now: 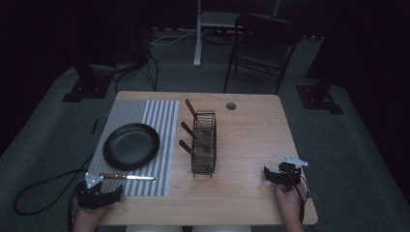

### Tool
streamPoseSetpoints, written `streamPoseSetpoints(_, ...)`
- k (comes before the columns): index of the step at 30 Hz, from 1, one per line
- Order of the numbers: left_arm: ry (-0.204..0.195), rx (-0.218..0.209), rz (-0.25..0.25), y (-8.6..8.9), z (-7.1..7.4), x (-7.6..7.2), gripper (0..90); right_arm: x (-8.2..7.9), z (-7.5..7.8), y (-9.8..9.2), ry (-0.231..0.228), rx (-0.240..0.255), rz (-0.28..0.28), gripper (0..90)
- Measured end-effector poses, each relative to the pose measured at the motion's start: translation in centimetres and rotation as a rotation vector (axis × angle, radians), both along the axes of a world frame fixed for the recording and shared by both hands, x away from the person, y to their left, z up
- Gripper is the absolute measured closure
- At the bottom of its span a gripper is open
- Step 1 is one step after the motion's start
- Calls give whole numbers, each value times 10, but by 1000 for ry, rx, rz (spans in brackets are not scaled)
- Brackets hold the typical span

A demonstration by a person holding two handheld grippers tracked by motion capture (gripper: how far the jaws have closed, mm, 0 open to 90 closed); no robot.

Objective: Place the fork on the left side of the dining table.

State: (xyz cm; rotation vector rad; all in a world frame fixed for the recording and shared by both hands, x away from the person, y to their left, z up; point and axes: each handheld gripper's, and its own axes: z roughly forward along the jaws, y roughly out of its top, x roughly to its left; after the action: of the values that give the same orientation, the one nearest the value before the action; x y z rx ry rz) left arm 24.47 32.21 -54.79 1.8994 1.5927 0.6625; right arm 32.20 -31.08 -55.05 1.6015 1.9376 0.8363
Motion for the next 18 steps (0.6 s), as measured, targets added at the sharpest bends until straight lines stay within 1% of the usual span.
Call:
streamPoseSetpoints(10,4,2,3,0,0,0,6,0,0,0,0,0,0,115)
streamPoseSetpoints(15,17,5,1,0,2,1,7,0,0,0,0,0,0,115)
streamPoseSetpoints(18,23,9,8,-2,3,1,15,0,0,0,0,0,0,115)
